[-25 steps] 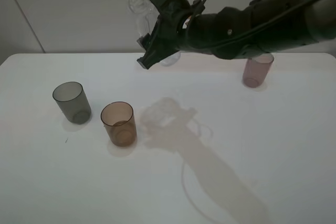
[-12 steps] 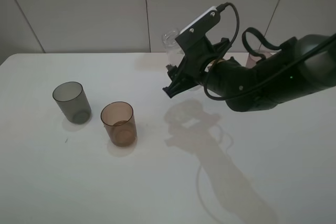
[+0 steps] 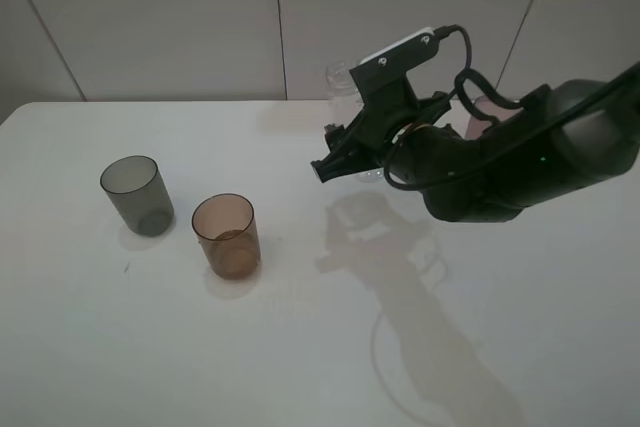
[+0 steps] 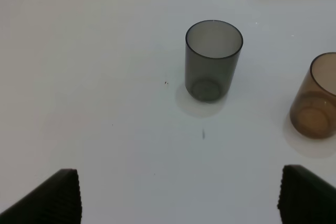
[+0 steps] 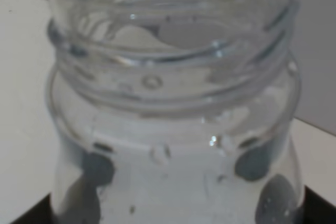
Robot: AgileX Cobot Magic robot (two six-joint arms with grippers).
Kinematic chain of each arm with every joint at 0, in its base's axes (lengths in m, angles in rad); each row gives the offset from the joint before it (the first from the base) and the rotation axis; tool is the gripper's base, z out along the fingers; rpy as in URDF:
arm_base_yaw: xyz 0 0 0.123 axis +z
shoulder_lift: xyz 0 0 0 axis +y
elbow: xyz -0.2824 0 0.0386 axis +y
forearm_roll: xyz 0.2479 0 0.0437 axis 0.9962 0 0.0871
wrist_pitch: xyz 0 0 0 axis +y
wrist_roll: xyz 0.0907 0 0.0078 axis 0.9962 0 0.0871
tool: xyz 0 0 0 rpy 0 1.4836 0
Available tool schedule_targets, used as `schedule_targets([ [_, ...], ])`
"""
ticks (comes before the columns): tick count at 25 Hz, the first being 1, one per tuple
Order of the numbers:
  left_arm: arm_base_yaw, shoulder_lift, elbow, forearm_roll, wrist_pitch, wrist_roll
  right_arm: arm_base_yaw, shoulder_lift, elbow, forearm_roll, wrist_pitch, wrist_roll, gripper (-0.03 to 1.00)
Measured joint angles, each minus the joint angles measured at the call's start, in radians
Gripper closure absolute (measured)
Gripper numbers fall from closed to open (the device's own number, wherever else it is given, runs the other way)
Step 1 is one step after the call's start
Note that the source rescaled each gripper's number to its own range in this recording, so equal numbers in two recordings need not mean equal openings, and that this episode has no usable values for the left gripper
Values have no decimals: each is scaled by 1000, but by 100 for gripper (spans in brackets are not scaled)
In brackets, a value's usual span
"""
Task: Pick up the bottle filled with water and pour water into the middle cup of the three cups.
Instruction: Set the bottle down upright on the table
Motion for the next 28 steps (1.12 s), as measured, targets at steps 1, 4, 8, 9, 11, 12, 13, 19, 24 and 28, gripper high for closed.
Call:
schedule_targets([
  [1, 0, 0, 0, 0, 0, 0, 0, 6, 0, 20, -6, 29, 92],
  [4, 0, 0, 0, 0, 0, 0, 0, 20, 0, 32, -24, 96, 92],
  [8, 0, 0, 0, 0, 0, 0, 0, 54, -1, 27, -73, 172, 92],
  [9, 0, 0, 0, 0, 0, 0, 0, 66, -1, 23, -91, 194, 92],
  [11, 0, 0, 0, 0, 0, 0, 0, 93, -1, 18, -128, 232, 92],
  [12, 0, 0, 0, 0, 0, 0, 0, 109, -1, 16, -141, 244, 92],
  [13, 0, 0, 0, 0, 0, 0, 0, 124, -1, 13, -153, 249, 92],
  [19, 0, 0, 0, 0, 0, 0, 0, 218, -2, -28, -222, 256, 92],
  [24, 0, 0, 0, 0, 0, 0, 0, 251, -3, -109, -262, 287, 92],
  [28, 0, 0, 0, 0, 0, 0, 0, 262, -3, -113, -278, 382, 82],
])
